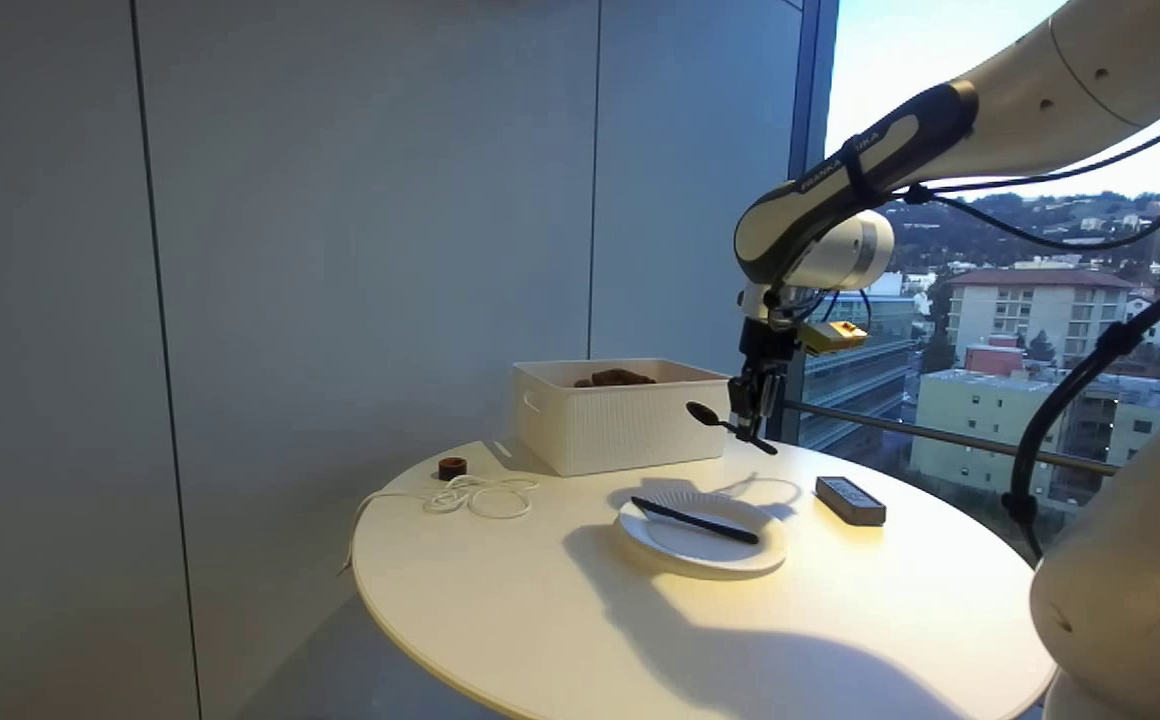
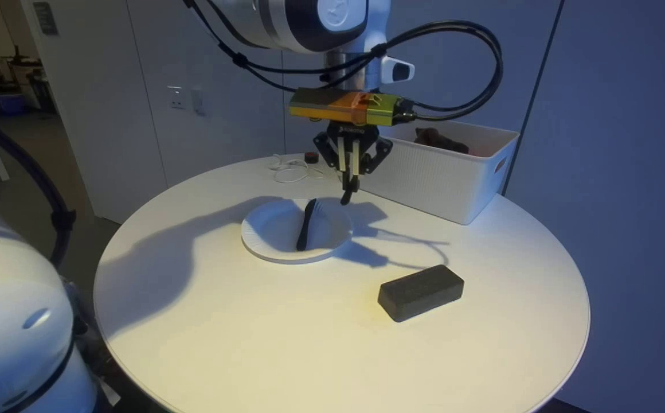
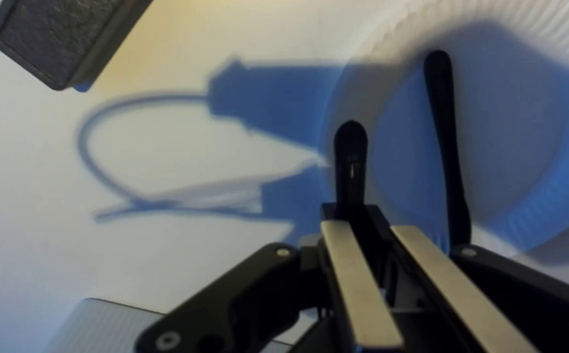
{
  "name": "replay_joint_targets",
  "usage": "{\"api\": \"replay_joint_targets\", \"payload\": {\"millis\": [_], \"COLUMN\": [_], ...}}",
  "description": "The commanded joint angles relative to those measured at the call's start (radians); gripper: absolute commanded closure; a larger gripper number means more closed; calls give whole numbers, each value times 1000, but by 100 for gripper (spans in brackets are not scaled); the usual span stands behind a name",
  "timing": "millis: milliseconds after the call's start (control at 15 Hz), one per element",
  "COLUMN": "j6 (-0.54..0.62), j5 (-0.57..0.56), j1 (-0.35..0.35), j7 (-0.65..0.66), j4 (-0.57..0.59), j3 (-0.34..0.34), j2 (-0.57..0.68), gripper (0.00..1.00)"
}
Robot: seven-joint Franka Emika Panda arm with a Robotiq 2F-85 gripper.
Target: Remove the spoon from the plate, put it on the right side, remove the knife from the plate and put it on the left side
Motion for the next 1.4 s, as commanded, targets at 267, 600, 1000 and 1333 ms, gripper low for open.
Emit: {"api": "replay_joint_targets", "payload": {"millis": [267,600,1000,1333], "j6": [61,25,25,-44], "j5": [-72,-70,-67,-61], "j1": [-87,-93,-89,-45], "j7": [204,232,237,158], "j4": [22,32,53,60], "j3": [-15,-14,-7,33], "j2": [113,181,187,70], "gripper": [95,94,37,2]}}
